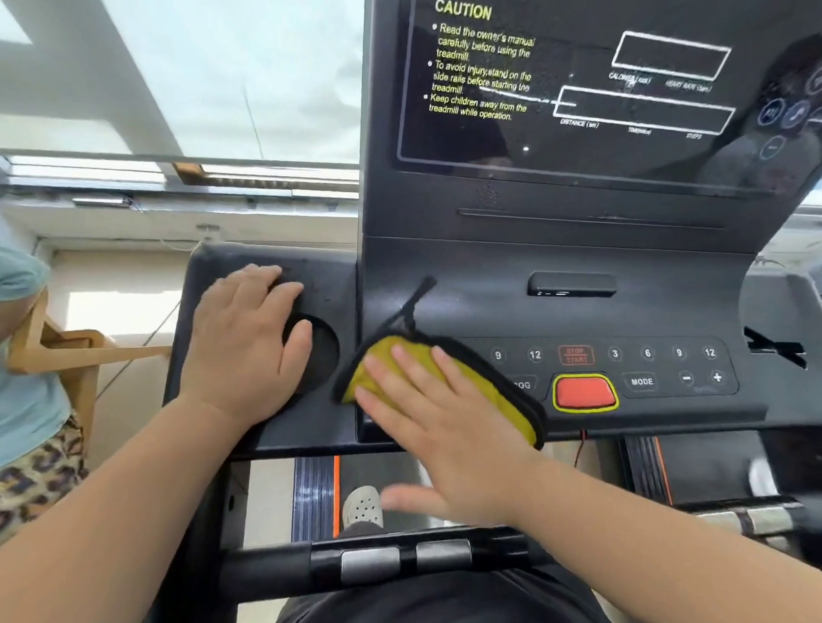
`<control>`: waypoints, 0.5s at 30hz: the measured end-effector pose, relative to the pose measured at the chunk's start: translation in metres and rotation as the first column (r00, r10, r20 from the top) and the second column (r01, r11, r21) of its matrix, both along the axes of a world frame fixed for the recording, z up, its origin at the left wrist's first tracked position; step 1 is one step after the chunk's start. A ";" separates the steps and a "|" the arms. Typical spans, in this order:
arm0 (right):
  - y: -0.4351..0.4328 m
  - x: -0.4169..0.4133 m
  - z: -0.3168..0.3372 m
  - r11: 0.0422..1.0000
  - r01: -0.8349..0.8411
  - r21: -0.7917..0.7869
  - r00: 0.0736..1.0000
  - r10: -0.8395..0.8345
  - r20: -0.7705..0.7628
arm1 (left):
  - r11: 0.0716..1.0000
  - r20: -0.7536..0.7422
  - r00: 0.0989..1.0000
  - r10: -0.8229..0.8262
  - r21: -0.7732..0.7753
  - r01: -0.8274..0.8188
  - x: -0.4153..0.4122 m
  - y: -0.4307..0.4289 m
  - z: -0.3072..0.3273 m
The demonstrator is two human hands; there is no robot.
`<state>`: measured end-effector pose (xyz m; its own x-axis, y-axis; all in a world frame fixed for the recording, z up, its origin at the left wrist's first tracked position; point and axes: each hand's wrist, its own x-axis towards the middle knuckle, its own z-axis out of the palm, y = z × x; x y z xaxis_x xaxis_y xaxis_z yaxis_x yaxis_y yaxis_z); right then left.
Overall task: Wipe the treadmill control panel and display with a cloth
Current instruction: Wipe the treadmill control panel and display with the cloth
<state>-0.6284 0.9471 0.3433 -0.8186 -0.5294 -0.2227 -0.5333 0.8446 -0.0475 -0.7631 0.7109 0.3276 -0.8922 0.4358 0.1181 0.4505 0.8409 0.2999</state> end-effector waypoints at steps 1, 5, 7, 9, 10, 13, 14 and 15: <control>0.008 0.009 -0.001 0.999 -0.034 0.012 0.999 0.035 -0.009 | 0.999 0.004 1.000 -0.019 -0.027 0.019 0.001 0.002 0.000; 0.047 0.009 -0.002 0.998 0.004 0.059 1.000 -0.003 -0.009 | 0.997 0.036 0.999 -0.031 -0.070 0.034 0.000 0.005 0.003; 0.056 -0.008 0.004 0.980 0.192 0.053 0.981 -0.192 0.000 | 0.997 0.046 0.999 -0.026 -0.068 0.029 0.000 0.004 0.003; 0.047 -0.027 0.009 0.945 0.323 0.050 0.946 -0.324 -0.001 | 0.997 0.052 0.998 -0.034 -0.065 0.037 0.000 0.004 0.002; 0.037 -0.034 0.011 0.929 0.368 0.042 0.930 -0.368 -0.002 | 0.998 0.056 0.998 -0.036 -0.057 0.039 0.000 0.004 0.002; 0.003 -0.044 0.010 0.915 0.404 0.011 0.915 -0.404 0.001 | 0.999 0.056 0.998 -0.036 -0.006 0.036 -0.002 0.001 0.002; -0.006 -0.043 0.009 0.930 0.367 0.000 0.930 -0.367 0.012 | 0.999 0.050 0.998 -0.037 0.017 0.036 -0.002 0.000 0.001; -0.012 -0.038 0.007 0.950 0.313 -0.011 0.950 -0.313 0.020 | 0.999 0.044 0.998 -0.037 0.039 0.035 -0.002 -0.001 0.001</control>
